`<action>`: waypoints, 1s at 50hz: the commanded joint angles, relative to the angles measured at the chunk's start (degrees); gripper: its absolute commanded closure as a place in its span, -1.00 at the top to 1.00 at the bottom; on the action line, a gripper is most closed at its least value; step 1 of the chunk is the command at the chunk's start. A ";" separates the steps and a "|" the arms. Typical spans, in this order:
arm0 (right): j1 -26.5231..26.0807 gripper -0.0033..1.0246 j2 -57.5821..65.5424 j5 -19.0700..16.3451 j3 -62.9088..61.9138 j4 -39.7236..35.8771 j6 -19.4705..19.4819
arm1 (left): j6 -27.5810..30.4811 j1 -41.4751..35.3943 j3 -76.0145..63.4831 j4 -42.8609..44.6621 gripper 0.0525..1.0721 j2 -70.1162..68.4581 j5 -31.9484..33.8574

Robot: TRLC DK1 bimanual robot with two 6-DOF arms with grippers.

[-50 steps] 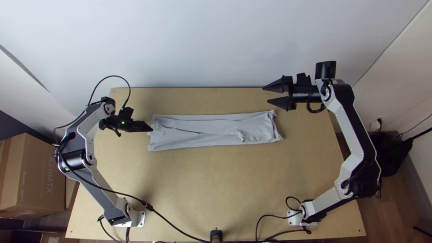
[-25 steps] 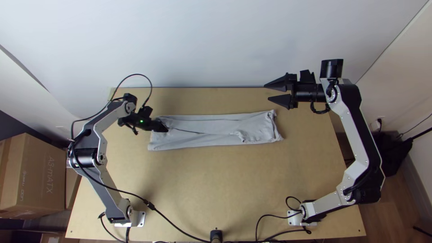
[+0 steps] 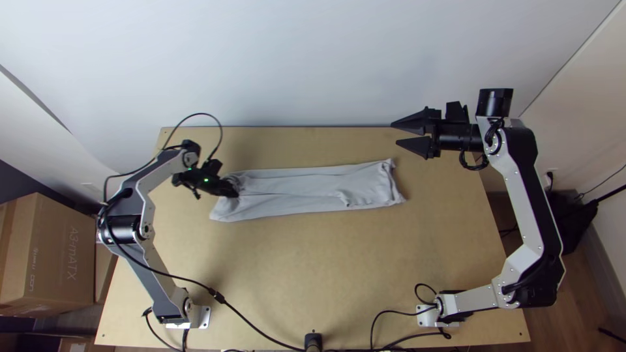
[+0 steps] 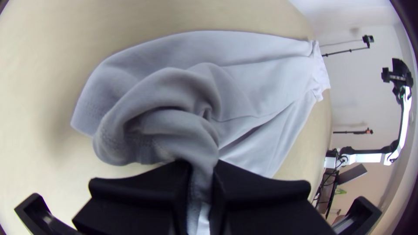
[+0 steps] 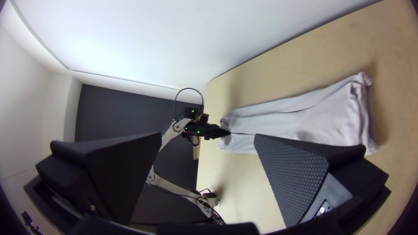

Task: Fold the t-shirt

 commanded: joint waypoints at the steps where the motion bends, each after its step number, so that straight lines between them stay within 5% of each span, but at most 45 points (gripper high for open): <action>1: -1.13 0.91 -1.03 -0.77 -2.03 0.22 -1.65 | 4.33 6.88 -1.78 -2.84 -0.95 -3.15 -1.07; 26: -2.80 0.91 -1.65 0.90 -5.19 0.13 -4.64 | 19.71 26.83 1.12 -13.65 -0.95 -7.98 -11.88; 43: -2.27 0.90 -4.02 11.54 -8.62 -1.63 -8.77 | 12.06 17.95 13.60 -18.31 -0.95 -12.81 -23.04; 50: -1.39 0.90 -5.43 22.35 -10.47 -3.74 -12.19 | 8.90 10.40 15.01 -12.95 -0.95 -15.01 -36.40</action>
